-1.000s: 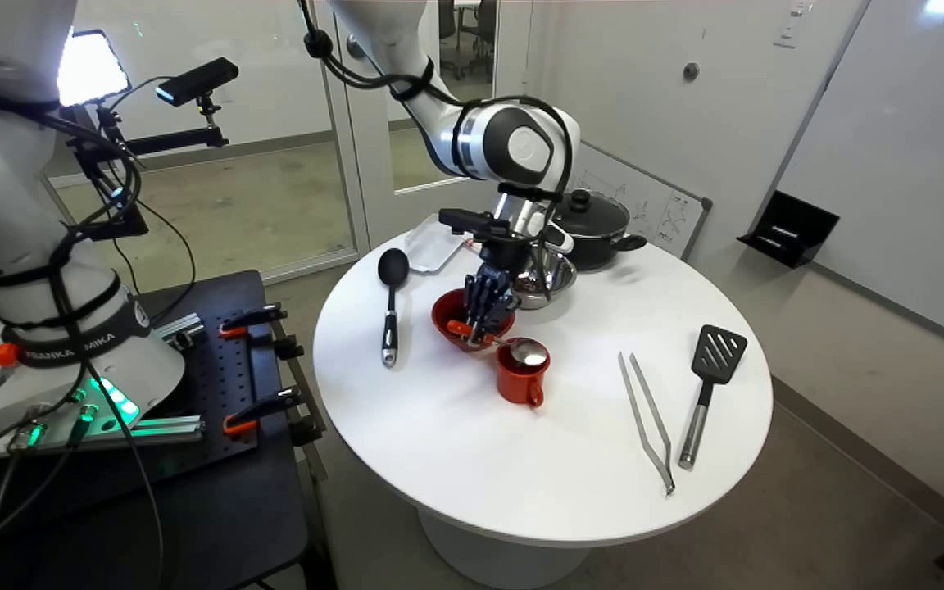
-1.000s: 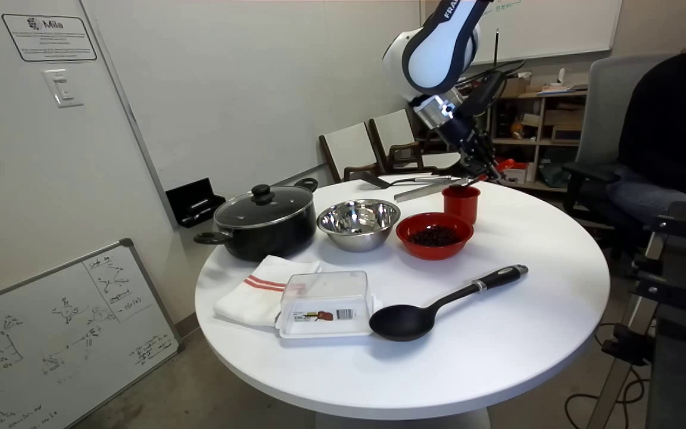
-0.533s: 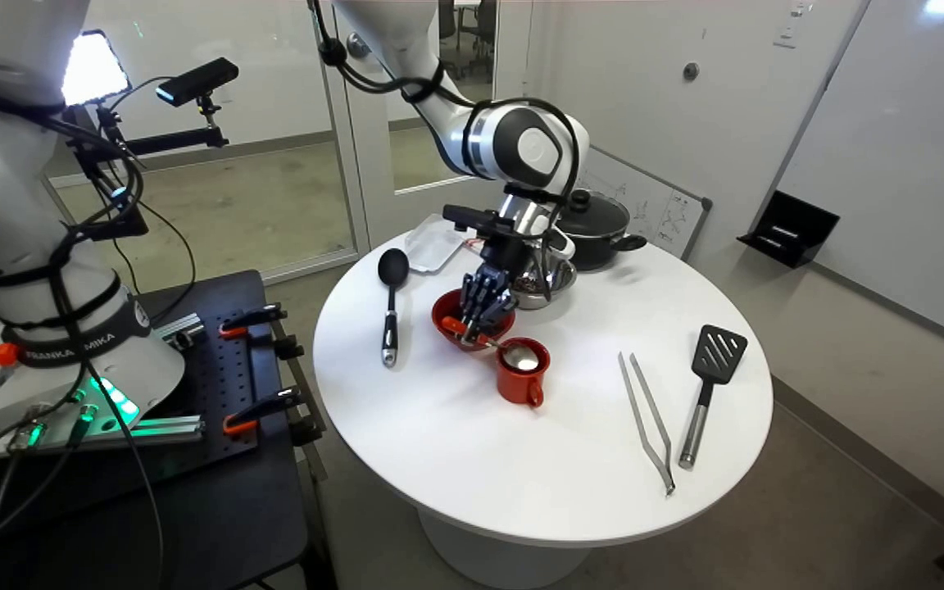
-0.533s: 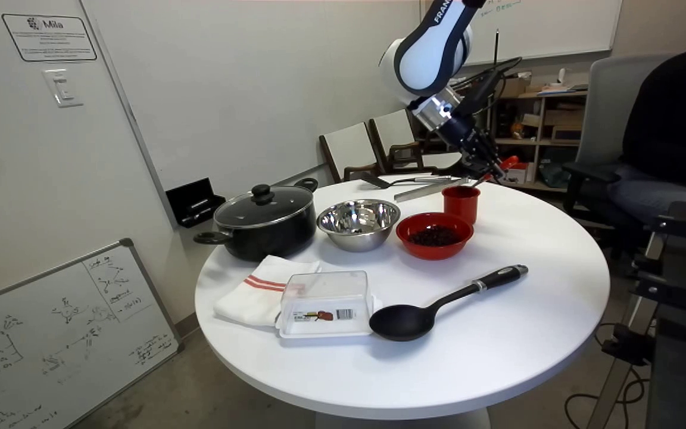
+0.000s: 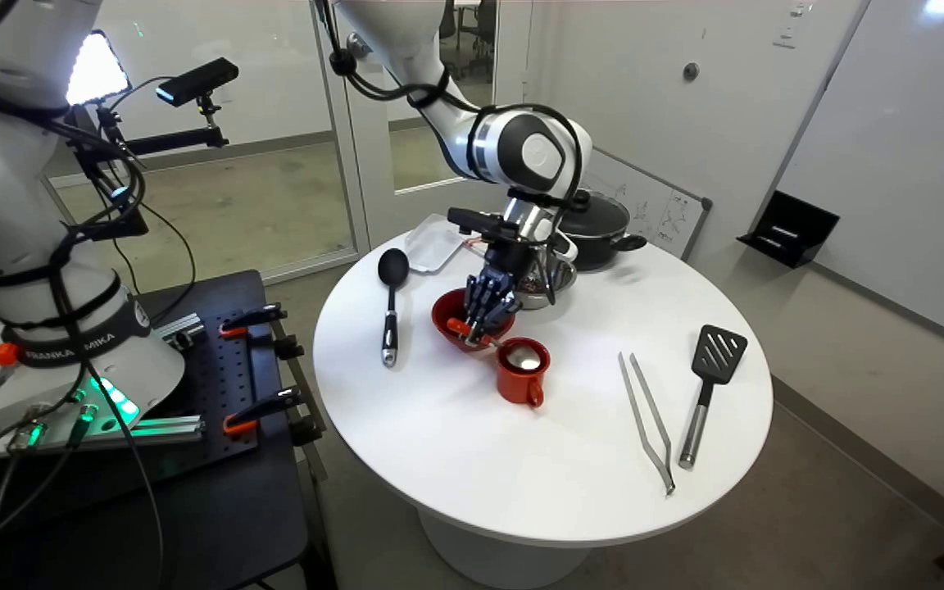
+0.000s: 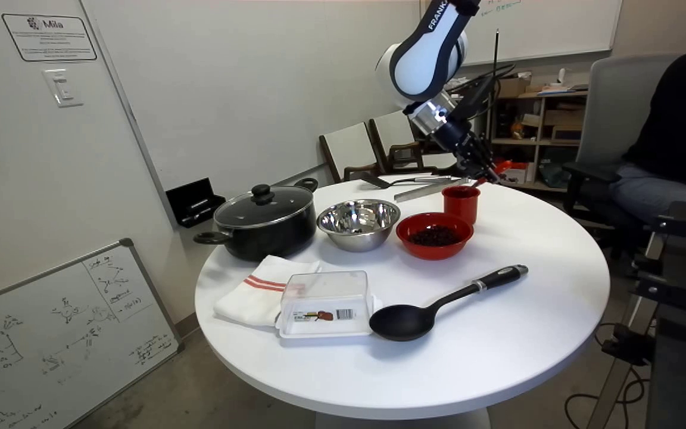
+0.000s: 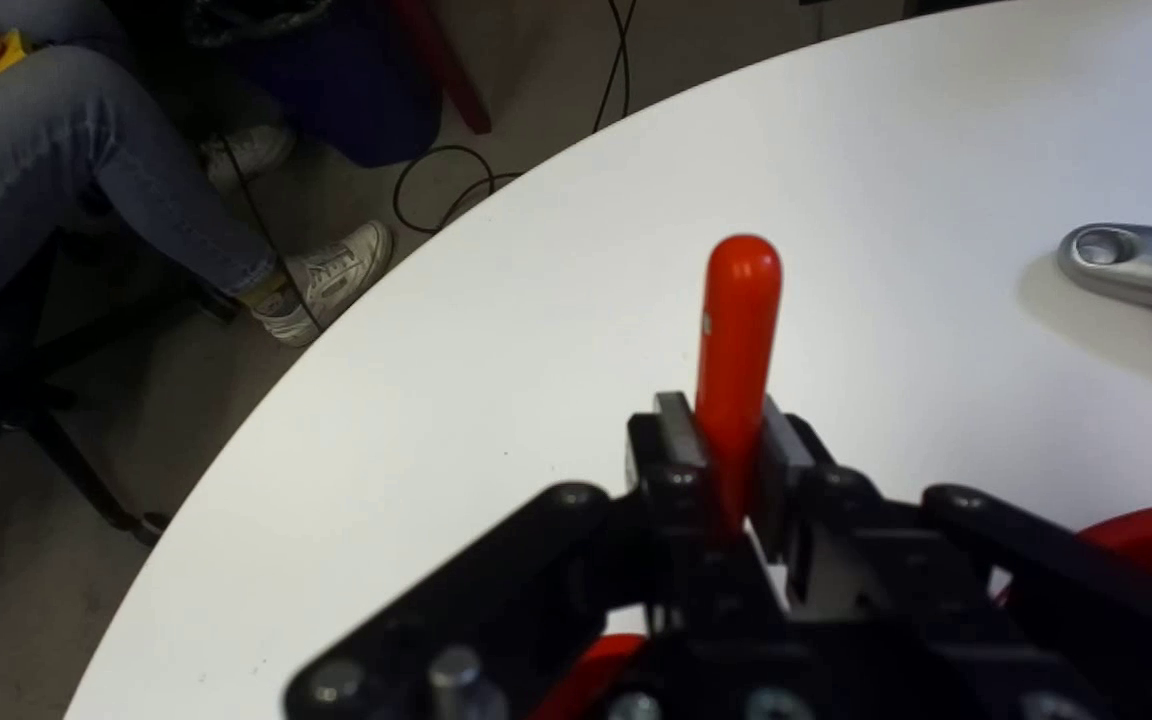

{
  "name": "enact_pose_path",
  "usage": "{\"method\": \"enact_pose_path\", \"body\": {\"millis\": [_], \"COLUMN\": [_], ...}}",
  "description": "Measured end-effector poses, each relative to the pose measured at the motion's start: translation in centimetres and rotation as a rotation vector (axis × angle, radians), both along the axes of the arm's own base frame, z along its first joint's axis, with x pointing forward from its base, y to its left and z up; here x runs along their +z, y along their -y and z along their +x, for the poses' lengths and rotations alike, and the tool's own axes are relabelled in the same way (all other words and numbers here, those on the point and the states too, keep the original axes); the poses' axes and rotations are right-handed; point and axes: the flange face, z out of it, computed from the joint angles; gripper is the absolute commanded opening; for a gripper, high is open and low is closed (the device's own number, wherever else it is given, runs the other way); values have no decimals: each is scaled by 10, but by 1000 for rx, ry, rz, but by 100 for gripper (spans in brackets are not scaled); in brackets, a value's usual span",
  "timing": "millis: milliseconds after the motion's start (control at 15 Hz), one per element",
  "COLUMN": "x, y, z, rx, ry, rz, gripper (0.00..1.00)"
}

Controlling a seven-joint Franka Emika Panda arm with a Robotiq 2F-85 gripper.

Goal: Use the spoon to stir the contents in the red bowl then place the spoon in the red mug.

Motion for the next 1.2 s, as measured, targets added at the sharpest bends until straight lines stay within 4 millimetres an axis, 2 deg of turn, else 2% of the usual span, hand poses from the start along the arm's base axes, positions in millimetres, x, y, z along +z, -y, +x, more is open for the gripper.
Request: {"method": "enact_pose_path", "body": {"millis": [600, 933, 1000, 1067, 1133, 1200], "x": [-16, -18, -18, -18, -18, -18], "y": [4, 6, 6, 6, 6, 6], "z": [5, 6, 7, 7, 8, 8], "rx": [-5, -7, -7, -7, -7, -7], "ry": [-9, -9, -9, -8, -8, -7], "rz": [-2, -4, -4, -4, -4, -5], "gripper": [4, 4, 29, 41, 10, 10]}}
